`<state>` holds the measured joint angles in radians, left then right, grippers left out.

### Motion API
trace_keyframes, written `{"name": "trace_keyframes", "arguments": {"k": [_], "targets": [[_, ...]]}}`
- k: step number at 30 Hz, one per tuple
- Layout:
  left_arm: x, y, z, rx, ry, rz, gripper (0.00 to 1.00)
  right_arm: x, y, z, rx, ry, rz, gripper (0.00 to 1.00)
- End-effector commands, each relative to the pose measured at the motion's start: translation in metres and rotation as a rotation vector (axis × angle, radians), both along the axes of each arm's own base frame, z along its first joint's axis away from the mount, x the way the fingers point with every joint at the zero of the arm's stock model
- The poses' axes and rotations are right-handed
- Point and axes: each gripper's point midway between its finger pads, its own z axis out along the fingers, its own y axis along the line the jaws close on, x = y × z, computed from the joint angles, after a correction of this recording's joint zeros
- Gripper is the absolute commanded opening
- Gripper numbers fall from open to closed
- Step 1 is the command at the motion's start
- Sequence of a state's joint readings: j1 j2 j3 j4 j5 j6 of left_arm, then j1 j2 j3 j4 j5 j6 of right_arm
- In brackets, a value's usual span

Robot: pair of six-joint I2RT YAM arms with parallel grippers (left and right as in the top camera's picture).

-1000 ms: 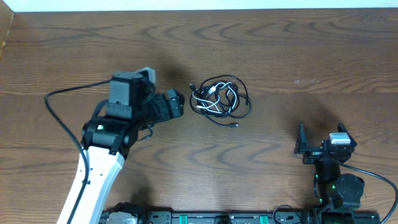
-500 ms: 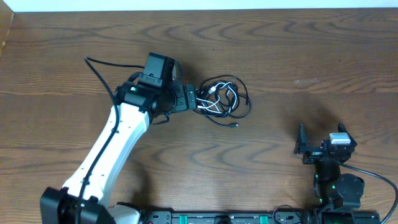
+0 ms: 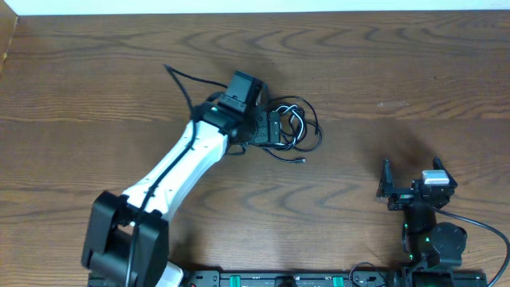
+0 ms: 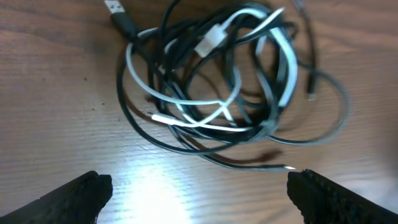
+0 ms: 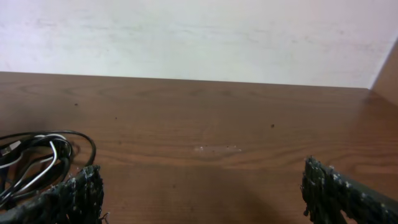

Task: Untangle cables
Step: 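Reach the left gripper forward and lower it onto the cable bundle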

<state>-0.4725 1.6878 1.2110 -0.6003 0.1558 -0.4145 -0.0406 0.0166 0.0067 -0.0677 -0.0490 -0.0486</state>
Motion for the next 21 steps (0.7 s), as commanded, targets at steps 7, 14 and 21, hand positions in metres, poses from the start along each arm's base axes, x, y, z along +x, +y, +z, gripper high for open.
{"name": "trace_keyframes", "arguments": {"k": [7,14,21], "targets": [[0.035,0.007,-0.029,0.15,-0.104,-0.101,0.98,0.0,0.002,0.0,-0.012,-0.004,0.009,0.99],[0.043,0.005,-0.065,0.181,-0.08,-0.128,0.98,0.0,0.002,0.0,-0.012,-0.004,0.008,0.99],[0.042,0.009,-0.091,0.217,-0.038,-0.126,0.98,0.0,0.002,0.0,-0.012,-0.004,0.008,0.99]]}}
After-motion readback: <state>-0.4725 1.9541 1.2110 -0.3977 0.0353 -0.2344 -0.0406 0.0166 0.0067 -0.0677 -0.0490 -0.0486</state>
